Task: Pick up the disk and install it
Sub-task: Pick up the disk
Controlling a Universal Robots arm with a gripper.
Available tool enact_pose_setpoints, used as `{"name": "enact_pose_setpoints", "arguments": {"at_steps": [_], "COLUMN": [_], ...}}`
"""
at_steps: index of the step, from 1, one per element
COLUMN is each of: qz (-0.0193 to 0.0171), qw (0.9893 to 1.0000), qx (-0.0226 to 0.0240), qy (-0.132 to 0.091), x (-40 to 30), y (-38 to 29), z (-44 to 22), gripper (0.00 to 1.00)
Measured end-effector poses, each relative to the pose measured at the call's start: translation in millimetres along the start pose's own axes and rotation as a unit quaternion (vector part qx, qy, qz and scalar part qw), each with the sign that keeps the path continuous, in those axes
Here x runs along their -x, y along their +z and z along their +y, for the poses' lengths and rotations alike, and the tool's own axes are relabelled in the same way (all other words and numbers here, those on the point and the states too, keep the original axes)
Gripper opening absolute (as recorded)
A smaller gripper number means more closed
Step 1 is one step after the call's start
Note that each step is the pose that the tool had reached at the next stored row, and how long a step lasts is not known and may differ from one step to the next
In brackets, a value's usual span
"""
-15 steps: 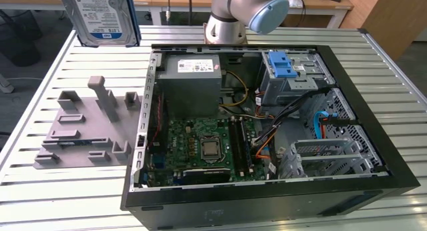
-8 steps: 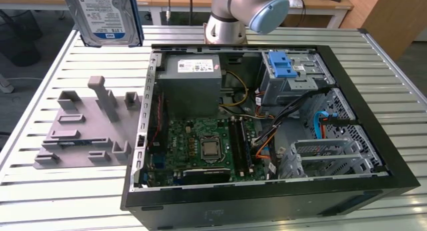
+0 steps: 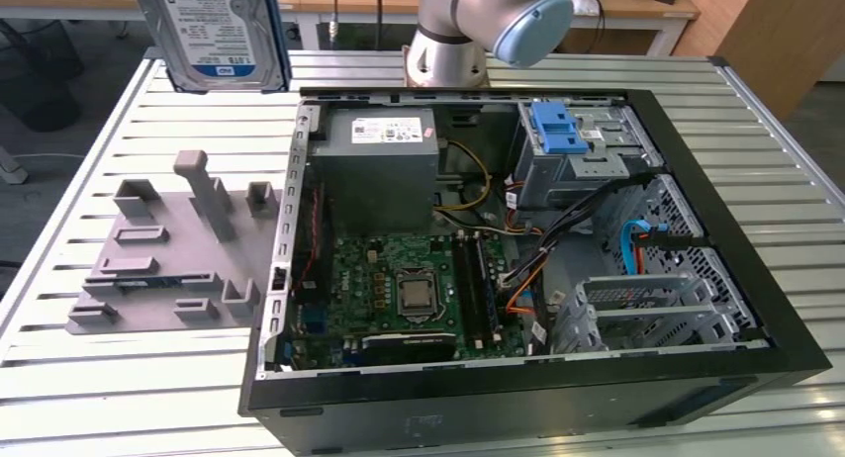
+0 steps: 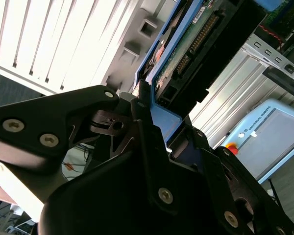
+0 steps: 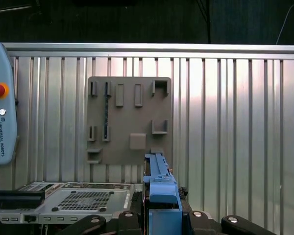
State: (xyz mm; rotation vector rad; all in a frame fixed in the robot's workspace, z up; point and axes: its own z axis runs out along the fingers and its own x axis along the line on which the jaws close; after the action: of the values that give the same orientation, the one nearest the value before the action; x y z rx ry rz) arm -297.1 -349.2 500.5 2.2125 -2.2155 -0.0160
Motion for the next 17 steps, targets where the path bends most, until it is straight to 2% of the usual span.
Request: {"name": "enact_pose_setpoints", "arguments": {"at_steps": [7, 11, 14, 17], "qz": [0.0000, 0.0000, 0.0000, -0.0001], "qw": [1.0000, 1.0000, 1.0000, 1.0000], "qx": [0.0000, 0.0000, 0.0000, -0.0001], "qy": [0.000, 0.000, 0.000, 0.000], "x": [-0.9, -5.4, -12.6, -23.1], "y": [-0.1, 0.1, 0.7, 1.5], "z": [-8.3, -11.6, -12.0, -12.2], "gripper": [0.36, 0.36, 0.36, 0.36]}}
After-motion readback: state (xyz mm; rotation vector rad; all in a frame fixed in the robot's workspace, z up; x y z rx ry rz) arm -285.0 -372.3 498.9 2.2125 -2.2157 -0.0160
